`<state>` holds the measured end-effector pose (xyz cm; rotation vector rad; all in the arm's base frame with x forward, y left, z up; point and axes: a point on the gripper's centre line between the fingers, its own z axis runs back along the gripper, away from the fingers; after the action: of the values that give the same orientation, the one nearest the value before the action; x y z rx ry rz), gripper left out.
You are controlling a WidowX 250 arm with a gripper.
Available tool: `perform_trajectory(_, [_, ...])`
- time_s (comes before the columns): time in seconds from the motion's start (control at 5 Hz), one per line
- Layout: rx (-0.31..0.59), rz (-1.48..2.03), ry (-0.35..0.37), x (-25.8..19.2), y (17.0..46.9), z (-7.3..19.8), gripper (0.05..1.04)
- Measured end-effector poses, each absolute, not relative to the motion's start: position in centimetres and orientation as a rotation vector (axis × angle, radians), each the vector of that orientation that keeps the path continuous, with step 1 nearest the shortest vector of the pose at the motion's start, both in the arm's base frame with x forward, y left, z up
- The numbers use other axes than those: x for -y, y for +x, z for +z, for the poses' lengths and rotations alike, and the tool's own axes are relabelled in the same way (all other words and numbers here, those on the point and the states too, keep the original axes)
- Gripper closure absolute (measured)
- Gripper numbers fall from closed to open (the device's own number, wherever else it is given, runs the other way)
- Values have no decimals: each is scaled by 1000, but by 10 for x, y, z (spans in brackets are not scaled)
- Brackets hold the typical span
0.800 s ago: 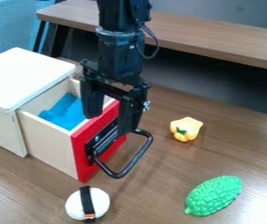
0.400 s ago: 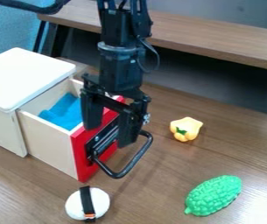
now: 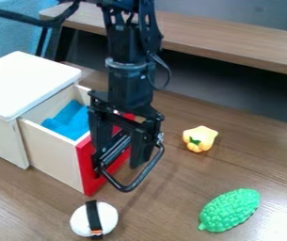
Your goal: Close the drawer
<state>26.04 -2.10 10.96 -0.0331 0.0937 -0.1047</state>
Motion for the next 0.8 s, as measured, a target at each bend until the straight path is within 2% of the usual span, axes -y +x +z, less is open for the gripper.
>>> perform_trajectory(0.2, [-47, -66, -23, 20, 260, 91, 84])
perform_trajectory(0.4, [18, -45, -6, 22, 267, 85, 84])
perform_trajectory(0.8, [12, -41, -6, 25, 280, 69, 84])
